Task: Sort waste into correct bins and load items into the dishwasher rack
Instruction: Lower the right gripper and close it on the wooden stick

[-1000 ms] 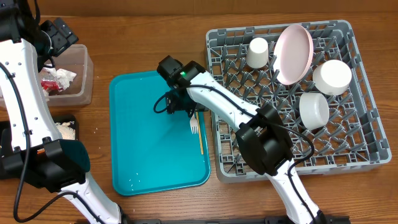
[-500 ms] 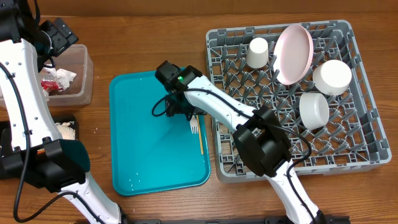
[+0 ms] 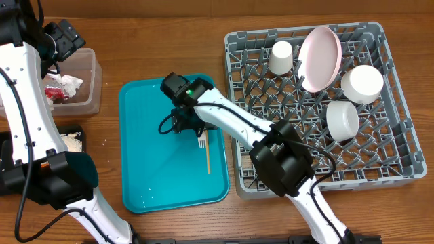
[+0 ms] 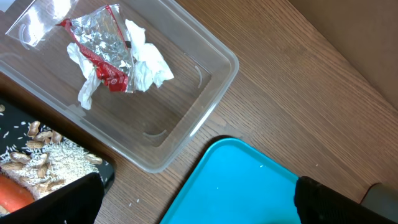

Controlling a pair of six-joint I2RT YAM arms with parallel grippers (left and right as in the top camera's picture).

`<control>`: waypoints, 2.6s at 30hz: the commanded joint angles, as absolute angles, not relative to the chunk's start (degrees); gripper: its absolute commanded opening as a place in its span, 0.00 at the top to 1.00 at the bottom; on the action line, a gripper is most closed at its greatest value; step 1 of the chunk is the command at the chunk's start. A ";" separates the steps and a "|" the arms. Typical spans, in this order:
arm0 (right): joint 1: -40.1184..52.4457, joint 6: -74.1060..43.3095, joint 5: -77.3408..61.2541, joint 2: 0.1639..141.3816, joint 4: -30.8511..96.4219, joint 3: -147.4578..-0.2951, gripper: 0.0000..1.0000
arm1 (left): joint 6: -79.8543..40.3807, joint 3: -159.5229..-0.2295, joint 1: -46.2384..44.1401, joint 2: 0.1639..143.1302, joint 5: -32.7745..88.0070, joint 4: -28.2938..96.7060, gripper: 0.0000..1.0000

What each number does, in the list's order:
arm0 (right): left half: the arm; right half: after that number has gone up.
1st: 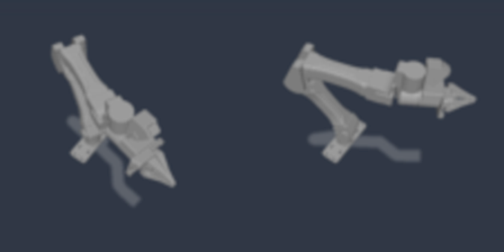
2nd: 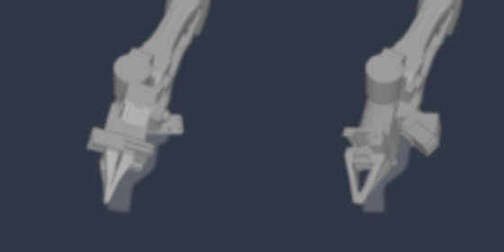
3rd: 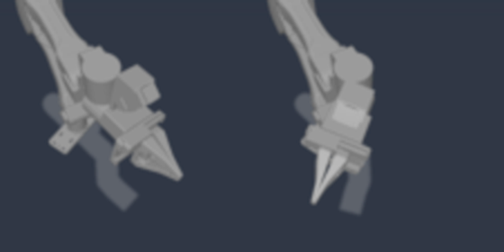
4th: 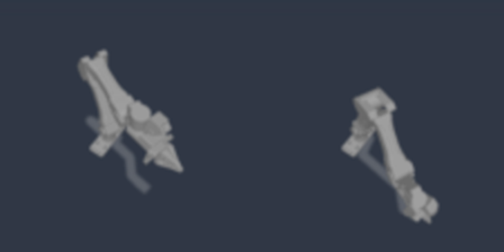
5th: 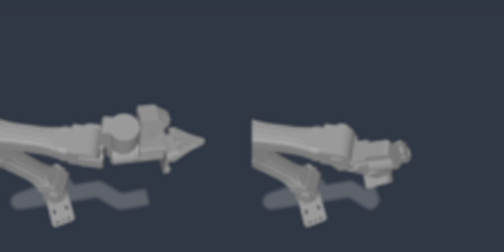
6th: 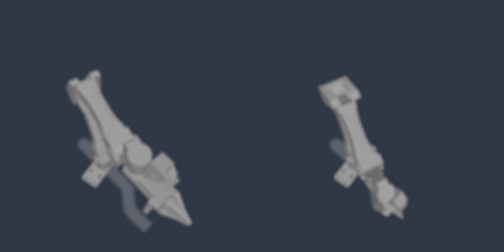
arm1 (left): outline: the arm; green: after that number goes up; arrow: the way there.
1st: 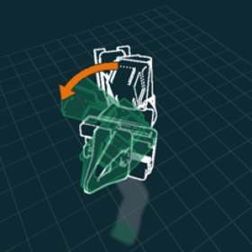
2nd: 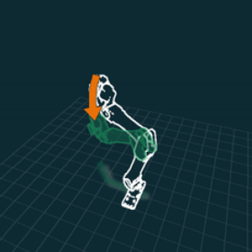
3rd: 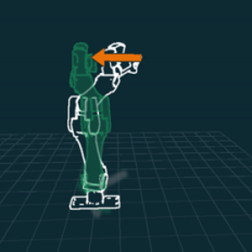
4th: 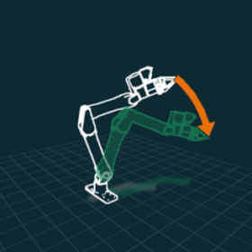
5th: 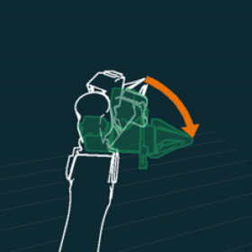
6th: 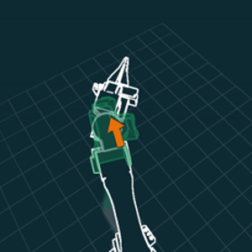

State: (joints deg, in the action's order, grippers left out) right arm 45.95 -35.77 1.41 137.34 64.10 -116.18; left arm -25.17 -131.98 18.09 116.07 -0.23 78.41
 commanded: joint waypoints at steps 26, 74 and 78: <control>44.64 -34.76 3.79 137.51 65.69 -115.39 0.53 | -25.56 -132.11 17.98 116.55 -0.01 78.41 0.00; 42.15 -33.04 2.87 137.40 67.20 -114.15 0.54 | -25.56 -132.11 17.98 116.55 -0.01 78.39 0.00; 42.13 -33.04 2.90 137.40 67.35 -113.36 0.54 | -25.56 -132.11 17.98 116.55 -0.01 78.41 0.00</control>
State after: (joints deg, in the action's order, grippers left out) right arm 41.78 -32.99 2.66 137.25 67.22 -115.48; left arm -25.15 -131.98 18.09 116.07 -0.23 78.41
